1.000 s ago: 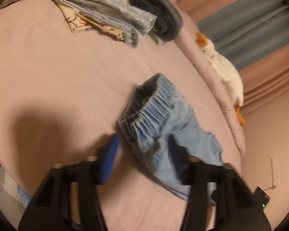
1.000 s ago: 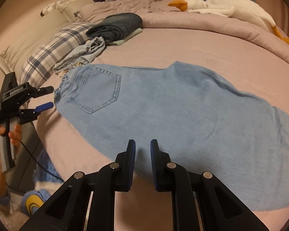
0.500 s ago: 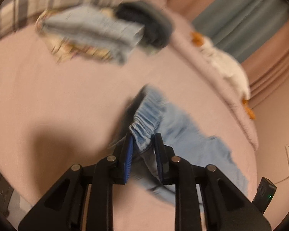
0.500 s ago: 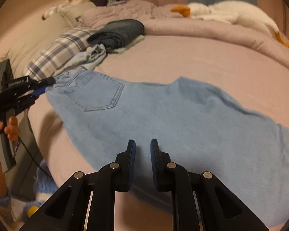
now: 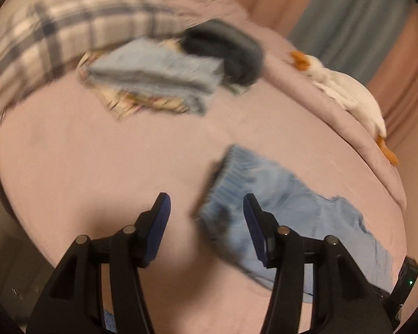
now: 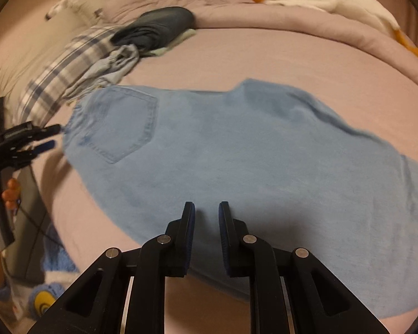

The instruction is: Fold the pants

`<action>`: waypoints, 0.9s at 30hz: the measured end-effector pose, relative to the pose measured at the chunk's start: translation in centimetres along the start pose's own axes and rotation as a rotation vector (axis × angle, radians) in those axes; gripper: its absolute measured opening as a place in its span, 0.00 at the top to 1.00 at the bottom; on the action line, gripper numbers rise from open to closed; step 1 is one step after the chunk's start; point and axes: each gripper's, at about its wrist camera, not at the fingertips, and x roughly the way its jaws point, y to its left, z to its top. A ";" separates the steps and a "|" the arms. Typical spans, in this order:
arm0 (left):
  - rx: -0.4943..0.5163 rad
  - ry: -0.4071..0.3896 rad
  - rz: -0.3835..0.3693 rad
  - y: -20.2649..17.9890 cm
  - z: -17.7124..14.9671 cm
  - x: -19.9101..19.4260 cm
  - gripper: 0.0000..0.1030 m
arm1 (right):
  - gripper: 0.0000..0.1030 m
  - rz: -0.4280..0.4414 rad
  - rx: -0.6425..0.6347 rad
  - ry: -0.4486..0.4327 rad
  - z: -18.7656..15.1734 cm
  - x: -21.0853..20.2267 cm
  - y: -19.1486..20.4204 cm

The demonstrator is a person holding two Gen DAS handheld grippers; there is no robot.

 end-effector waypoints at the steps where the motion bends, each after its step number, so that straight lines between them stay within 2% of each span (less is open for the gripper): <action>1: 0.037 -0.006 -0.017 -1.2 -0.1 -0.1 0.48 | 0.78 0.001 0.003 0.005 -0.3 0.3 0.0; 3: 0.119 0.006 -0.075 -4.1 -0.7 0.3 0.48 | 0.72 0.004 -0.029 -0.010 -0.6 -0.1 0.5; 5: 0.207 0.040 -0.130 -6.6 -1.9 1.0 0.48 | 0.71 0.027 -0.035 -0.019 -0.5 -0.8 0.6; 9: 0.379 0.118 -0.201 -11.5 -5.0 3.2 0.48 | 0.71 0.049 0.056 -0.072 -0.4 -2.2 -1.5; 11: 0.446 0.182 -0.210 -13.2 -6.8 4.7 0.48 | 0.71 0.040 0.121 -0.100 -0.7 -3.0 -3.4; 13: 0.492 0.247 -0.180 -13.8 -8.3 6.3 0.48 | 0.71 0.033 0.181 -0.107 -1.4 -3.5 -5.4; 16: 0.524 0.240 -0.168 -13.1 -8.6 6.4 0.47 | 0.71 0.006 0.294 -0.115 -3.2 -4.5 -9.4; 18: 0.505 0.256 -0.183 -12.5 -8.5 6.0 0.47 | 0.71 0.018 0.383 -0.156 -5.0 -5.9 -12.6; 22: 0.469 0.273 -0.192 -12.0 -8.1 6.0 0.47 | 0.71 -0.013 0.598 -0.270 -9.6 -9.9 -19.8; 24: 0.473 0.268 -0.184 -12.7 -8.1 5.8 0.47 | 0.71 -0.127 0.704 -0.312 -11.7 -11.9 -22.9; 27: 0.460 0.273 -0.240 -13.6 -7.7 5.3 0.46 | 0.71 -0.155 0.904 -0.415 -15.4 -15.1 -26.5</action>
